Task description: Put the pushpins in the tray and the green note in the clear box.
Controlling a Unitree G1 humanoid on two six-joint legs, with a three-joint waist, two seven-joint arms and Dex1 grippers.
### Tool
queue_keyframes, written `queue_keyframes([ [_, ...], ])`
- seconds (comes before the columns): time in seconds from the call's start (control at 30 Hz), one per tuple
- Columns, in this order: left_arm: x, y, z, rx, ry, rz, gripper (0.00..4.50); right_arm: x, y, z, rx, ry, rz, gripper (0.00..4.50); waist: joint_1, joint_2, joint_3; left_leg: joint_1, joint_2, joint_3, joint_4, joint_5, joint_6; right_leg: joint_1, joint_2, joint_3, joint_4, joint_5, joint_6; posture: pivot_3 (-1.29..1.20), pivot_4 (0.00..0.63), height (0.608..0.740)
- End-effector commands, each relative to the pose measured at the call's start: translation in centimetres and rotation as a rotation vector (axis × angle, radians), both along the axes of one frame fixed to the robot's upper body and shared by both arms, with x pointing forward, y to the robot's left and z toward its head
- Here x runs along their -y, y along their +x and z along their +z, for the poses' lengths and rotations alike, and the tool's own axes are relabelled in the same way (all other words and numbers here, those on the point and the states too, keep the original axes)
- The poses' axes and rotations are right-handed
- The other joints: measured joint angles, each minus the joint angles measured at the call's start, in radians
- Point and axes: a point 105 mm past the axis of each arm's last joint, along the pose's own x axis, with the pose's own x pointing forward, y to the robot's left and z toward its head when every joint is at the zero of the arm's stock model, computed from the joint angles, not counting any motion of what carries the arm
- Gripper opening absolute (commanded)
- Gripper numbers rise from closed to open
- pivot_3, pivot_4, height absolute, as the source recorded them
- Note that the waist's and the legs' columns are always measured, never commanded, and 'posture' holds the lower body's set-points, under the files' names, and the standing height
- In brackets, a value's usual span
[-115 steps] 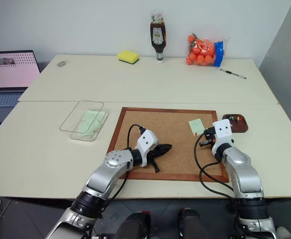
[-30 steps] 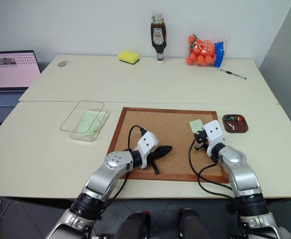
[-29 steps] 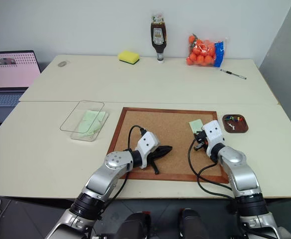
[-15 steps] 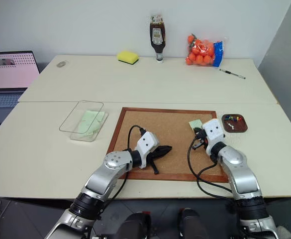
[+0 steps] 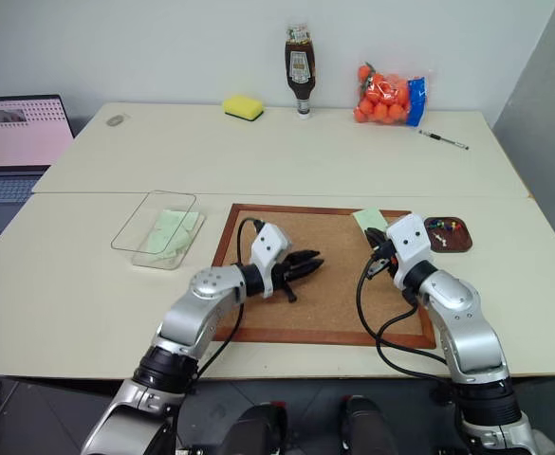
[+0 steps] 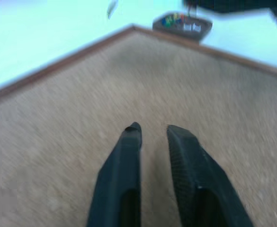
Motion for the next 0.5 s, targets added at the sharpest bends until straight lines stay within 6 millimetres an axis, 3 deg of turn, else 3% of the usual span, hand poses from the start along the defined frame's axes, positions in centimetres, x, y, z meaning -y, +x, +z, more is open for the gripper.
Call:
queue_keyframes([
  [0.03, 0.1, 0.6, 2.3, 0.005, -0.073, -0.001, 1.93, -0.6, -0.2, 2.0, 0.063, 0.008, 0.033, 0.00, -0.001, 0.000, 0.000, 0.000, 0.000, 0.000, 0.000, 0.000, 0.000, 0.000, 0.000, 0.000, 0.000, 0.000, 0.000, 0.00, 0.150, 0.740],
  [0.37, 1.7, 0.5, 4.5, -0.231, -0.292, 0.031, 4.00, -1.0, -0.1, 2.7, 0.102, -0.023, 0.053, 0.00, 0.000, -0.001, 0.000, 0.000, 0.000, -0.001, 0.000, 0.000, 0.000, 0.000, 0.000, 0.000, 0.001, 0.000, 0.000, 0.00, 0.150, 0.740],
  [0.5, 2.4, 1.1, 5.4, -0.384, -0.444, 0.087, 4.47, -1.3, -0.3, 2.8, 0.115, -0.050, 0.072, 0.00, -0.001, -0.001, 0.000, 0.000, 0.000, 0.000, 0.000, 0.000, 0.000, 0.000, 0.000, 0.000, 0.000, 0.000, 0.000, 0.00, 0.150, 0.740],
])
